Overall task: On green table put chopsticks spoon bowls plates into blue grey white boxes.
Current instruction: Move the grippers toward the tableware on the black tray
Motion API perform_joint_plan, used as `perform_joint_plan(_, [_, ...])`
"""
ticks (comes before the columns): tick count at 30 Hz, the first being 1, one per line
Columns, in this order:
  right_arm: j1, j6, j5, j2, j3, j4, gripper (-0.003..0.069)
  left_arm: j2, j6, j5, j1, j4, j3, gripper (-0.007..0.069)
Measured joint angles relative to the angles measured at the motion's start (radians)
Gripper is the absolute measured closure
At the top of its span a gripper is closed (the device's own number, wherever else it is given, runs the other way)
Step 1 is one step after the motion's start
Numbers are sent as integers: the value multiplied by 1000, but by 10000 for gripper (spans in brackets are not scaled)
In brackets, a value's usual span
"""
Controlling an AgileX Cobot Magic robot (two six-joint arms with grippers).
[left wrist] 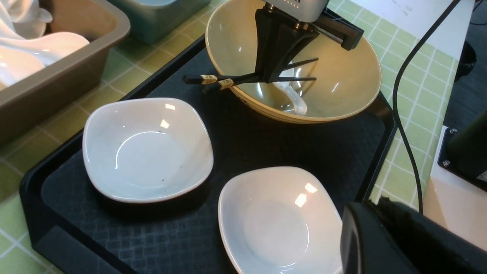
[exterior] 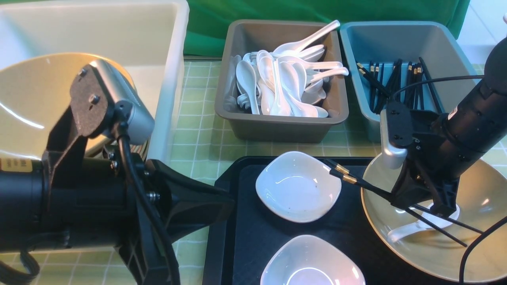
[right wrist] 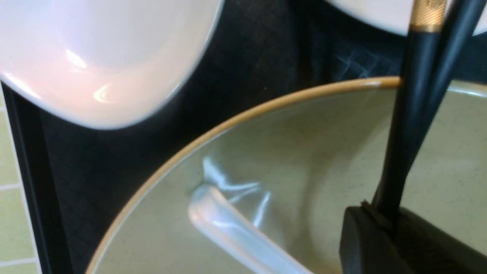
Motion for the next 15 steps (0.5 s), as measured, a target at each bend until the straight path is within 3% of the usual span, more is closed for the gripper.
perform_joint_plan(8, [0, 63, -17, 0, 0, 0, 582, 0, 0, 27, 0, 0, 0, 626])
perform_joint_plan(15, [0, 86, -26, 0, 0, 1, 487, 0, 0, 30, 0, 0, 0, 626])
